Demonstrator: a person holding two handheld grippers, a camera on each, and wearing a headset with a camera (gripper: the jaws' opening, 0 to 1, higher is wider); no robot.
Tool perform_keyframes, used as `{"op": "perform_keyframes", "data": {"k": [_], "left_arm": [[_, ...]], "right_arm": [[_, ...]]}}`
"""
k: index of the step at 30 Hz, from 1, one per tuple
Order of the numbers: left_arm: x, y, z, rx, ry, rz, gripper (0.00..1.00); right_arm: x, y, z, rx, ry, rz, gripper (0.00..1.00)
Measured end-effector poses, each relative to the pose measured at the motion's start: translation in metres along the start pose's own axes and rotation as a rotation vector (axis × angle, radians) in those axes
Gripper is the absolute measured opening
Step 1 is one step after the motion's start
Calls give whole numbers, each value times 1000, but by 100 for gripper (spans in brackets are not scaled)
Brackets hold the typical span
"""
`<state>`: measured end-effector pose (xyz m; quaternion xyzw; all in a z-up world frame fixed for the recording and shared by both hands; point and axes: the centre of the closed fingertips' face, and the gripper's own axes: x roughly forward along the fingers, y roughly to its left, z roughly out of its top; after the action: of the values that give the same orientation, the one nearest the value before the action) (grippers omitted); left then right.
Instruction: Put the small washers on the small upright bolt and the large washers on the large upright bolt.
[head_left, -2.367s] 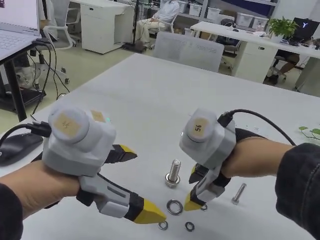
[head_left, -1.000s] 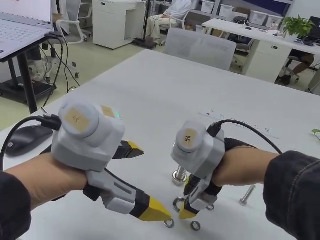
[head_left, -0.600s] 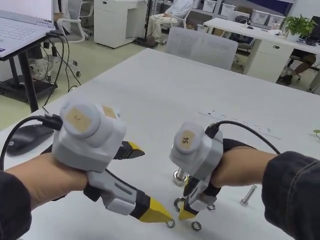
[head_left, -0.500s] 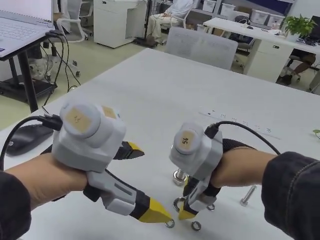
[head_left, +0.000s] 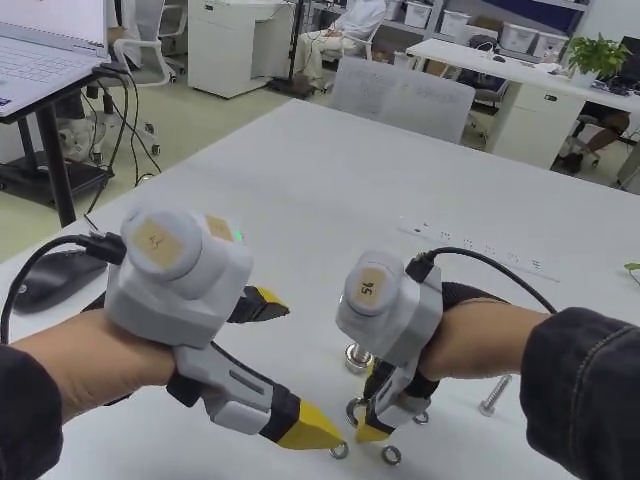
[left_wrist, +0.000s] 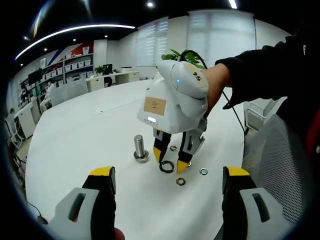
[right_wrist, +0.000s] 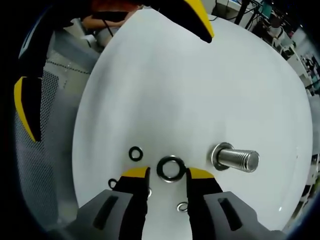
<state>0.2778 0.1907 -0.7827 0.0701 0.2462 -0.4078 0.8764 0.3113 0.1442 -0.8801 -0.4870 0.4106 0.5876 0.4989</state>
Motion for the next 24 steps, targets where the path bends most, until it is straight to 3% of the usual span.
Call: {"op": "perform_keyframes", "data": {"k": [24], "left_arm": [[1, 2, 0, -2, 0, -1, 87]], "right_arm": [[0, -5, 0, 19, 10, -10, 25]]}}
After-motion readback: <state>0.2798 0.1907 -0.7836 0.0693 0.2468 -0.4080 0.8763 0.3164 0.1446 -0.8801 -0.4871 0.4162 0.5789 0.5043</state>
